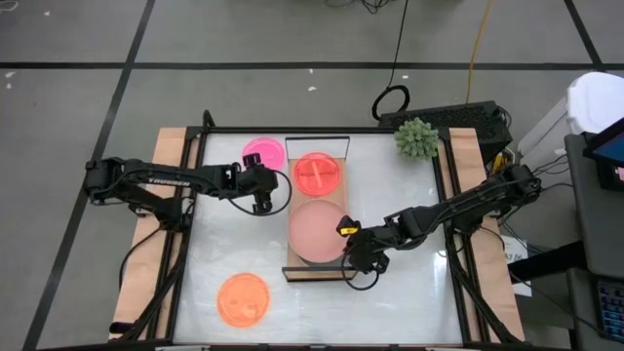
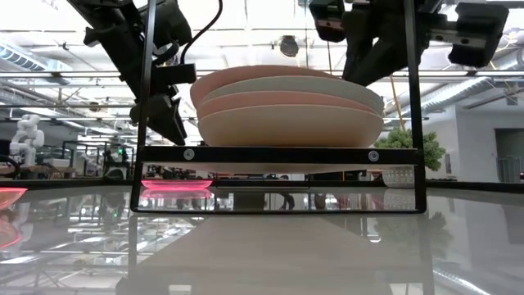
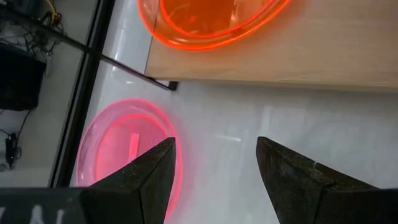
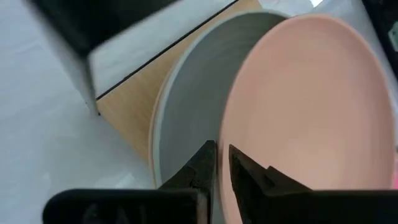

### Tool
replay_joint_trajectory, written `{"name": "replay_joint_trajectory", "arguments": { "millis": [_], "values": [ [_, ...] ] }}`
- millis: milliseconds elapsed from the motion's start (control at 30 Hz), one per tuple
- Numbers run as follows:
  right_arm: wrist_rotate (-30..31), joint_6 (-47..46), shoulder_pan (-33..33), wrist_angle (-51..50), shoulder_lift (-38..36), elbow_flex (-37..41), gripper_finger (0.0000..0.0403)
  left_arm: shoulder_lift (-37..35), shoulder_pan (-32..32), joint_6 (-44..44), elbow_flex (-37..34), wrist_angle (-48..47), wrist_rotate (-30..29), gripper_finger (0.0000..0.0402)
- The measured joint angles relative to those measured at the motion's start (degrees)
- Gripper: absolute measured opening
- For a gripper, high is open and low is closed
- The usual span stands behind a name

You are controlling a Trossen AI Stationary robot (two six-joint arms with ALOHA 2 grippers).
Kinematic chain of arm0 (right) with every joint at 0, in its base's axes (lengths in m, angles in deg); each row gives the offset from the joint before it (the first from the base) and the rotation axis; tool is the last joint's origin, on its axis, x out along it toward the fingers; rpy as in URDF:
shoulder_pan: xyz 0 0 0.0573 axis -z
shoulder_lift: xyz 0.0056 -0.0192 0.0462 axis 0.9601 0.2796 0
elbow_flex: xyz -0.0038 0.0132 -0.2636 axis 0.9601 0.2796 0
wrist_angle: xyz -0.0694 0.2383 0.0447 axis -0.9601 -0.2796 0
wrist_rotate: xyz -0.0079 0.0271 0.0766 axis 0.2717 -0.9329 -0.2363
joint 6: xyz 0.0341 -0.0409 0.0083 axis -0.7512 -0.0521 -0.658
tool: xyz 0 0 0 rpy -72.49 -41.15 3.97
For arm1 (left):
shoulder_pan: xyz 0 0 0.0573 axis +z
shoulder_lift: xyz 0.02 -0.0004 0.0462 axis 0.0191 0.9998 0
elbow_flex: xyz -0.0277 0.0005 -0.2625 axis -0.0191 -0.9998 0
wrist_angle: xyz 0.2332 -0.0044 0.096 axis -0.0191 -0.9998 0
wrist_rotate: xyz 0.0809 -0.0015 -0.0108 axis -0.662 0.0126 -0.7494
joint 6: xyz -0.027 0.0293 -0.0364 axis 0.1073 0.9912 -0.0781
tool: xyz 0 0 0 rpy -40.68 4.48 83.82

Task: Place and stack plates onto a shelf
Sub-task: Stack the pink plate on top of the gray plate on the shelf, then stack the pink plate on top of the orange plate on the shelf

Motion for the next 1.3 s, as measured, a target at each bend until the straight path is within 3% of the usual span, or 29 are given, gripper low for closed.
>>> {"name": "replay_joint_trajectory", "arguments": {
  "millis": [133,333,600,767,900,1300],
  "values": [
    [0.15,-0.95,-0.4,-0.1,-2.44,0.02,0.0043,0.01,1.24,0.02,0.0,0.22,1.78,0.023],
    [0.22,-6.23,-0.39,-0.7,-8.41,0.02,0.0067,0.1,3.01,3.14,-4.5,9.08,4.77,0.023],
    [0.28,-11.69,-0.39,0.58,-14.47,0.02,0.0079,0.1,4.45,7.06,-9.76,16.19,2.92,0.0218],
    [0.44,-11.79,-0.39,3.08,-15.13,0.02,0.0076,0.1,6.55,7.34,-11.72,16.44,2.76,0.0179],
    [4.88,-12.11,-0.39,3.16,-15.1,0.01,0.0075,0.1,7.12,9.57,-12.88,16.41,2.76,0.0155],
    [6.29,-13.5,-0.36,3.19,-15.1,0.0,0.0075,3.1,9.71,12.76,-13.16,18.52,2.16,0.0131]
  ]
}}
